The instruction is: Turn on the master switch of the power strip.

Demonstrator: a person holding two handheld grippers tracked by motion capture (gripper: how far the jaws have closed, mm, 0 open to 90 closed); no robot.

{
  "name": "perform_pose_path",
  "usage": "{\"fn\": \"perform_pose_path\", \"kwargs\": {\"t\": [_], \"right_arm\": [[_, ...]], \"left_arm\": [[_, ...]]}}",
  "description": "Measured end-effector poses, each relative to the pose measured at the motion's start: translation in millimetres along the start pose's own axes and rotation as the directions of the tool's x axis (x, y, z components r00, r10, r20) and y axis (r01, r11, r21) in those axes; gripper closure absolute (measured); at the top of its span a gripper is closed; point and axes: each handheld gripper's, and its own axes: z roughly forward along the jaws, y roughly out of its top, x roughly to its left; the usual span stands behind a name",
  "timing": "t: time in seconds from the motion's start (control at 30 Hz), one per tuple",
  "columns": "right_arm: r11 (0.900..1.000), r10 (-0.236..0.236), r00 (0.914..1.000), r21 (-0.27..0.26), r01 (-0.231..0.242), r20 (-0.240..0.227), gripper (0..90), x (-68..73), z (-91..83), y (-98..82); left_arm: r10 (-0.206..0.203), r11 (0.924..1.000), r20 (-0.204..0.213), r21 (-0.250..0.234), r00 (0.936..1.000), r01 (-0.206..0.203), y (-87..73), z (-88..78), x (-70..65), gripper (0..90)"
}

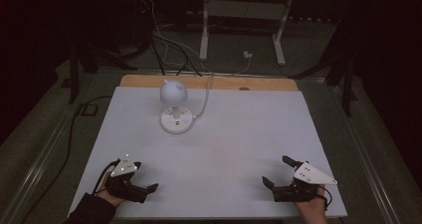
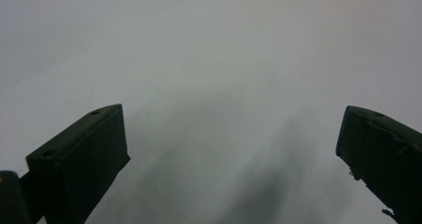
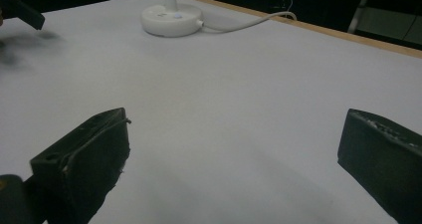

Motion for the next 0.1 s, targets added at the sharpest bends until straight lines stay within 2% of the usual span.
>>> {"fn": "perform_pose_path", "kwargs": {"t": [0.1], "right_arm": [[1.000, -0.002, 1.0000, 0.001, 0.002, -0.001, 0.0, 0.3, 0.5, -0.1]], "left_arm": [[-0.001, 1.0000, 0.006, 0.000, 1.0000, 0.001, 0.1, 0.3, 0.2, 0.3]]}}
